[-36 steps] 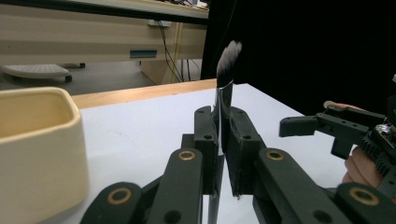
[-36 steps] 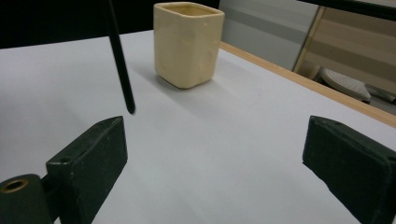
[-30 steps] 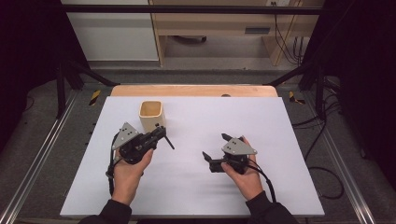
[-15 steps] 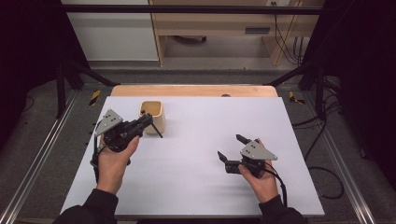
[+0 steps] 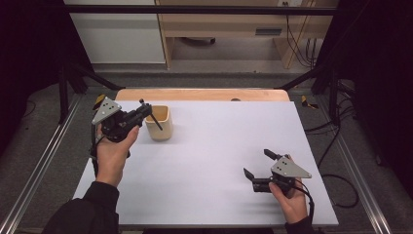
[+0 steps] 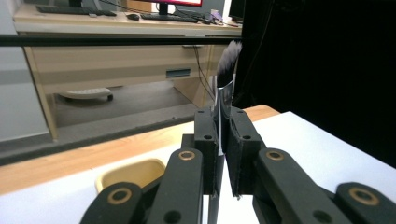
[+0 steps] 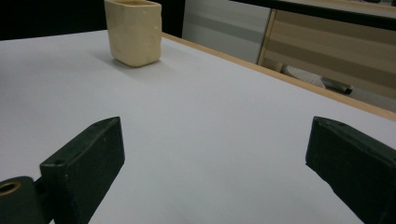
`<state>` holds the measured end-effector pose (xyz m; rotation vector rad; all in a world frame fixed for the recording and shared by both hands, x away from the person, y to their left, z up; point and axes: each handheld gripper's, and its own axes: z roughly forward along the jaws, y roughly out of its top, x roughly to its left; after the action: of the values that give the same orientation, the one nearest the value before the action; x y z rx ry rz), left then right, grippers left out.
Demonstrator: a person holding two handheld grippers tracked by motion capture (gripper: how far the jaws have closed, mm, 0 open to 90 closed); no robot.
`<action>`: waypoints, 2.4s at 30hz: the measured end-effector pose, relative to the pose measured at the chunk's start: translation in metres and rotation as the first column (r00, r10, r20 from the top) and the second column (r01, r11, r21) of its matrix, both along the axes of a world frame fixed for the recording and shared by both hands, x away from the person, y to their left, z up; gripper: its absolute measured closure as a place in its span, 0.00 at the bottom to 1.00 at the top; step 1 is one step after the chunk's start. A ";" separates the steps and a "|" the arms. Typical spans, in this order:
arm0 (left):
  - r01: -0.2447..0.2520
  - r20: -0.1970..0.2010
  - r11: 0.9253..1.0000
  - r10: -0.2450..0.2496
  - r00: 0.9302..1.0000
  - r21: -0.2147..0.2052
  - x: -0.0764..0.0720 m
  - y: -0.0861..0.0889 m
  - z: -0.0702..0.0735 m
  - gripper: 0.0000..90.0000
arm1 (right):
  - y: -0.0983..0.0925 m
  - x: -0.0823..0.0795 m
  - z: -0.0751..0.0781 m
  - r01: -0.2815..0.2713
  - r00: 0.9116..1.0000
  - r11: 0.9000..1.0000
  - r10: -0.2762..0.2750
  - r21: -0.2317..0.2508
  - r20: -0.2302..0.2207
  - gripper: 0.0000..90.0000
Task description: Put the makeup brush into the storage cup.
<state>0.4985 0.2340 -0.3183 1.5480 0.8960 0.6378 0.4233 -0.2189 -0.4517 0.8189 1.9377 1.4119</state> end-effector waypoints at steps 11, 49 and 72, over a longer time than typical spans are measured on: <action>-0.026 0.033 0.999 0.025 0.999 0.027 0.026 0.003 0.011 0.93 | -0.011 -0.001 -0.005 0.050 0.999 0.999 -0.050 0.003 -0.008 0.05; -0.143 0.058 0.987 0.138 0.989 0.076 0.062 0.006 0.016 0.93 | -0.021 -0.002 -0.006 0.029 0.999 0.999 -0.028 0.044 -0.020 0.04; -0.147 0.043 0.983 0.143 0.989 0.106 0.061 0.002 0.009 0.93 | -0.023 -0.002 -0.006 0.031 0.999 0.998 -0.030 0.057 -0.022 0.04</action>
<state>0.5594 0.2363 -0.3094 1.5734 0.9667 0.8280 0.4213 -0.2415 -0.4572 0.8893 1.8999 1.4526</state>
